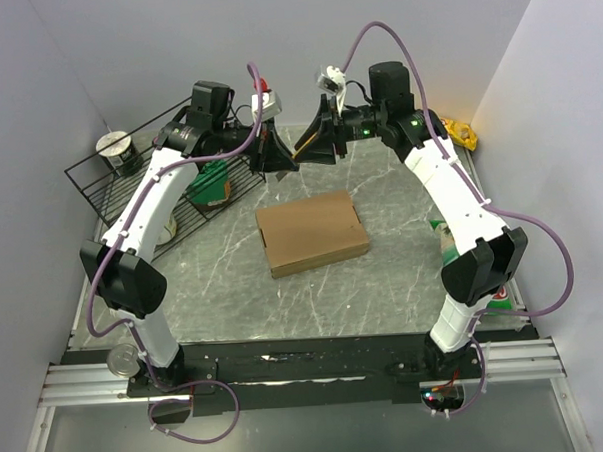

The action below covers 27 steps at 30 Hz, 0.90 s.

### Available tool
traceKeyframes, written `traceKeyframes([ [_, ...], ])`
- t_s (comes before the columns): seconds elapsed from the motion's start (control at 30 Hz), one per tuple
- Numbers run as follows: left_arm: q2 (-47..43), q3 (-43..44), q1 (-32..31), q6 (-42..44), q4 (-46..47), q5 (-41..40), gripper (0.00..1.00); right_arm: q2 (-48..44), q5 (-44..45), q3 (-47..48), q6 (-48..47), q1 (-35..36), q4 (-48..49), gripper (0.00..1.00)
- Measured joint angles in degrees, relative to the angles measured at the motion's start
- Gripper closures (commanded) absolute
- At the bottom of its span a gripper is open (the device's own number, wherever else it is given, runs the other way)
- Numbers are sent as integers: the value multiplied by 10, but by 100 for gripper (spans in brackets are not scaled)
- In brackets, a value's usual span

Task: Unpack the express box

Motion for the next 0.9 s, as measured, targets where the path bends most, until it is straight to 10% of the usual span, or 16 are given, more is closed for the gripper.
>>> traceKeyframes([
  [0.37,0,0,0,1,1,5,99,0,19,0,-21,0,-10,78],
  [0.63,0,0,0,1,-1,4,99,0,21,0,-51,0,-28,69],
  [0.9,0,0,-1,4,-4,3,99,0,23,0,-83,0,-53,83],
])
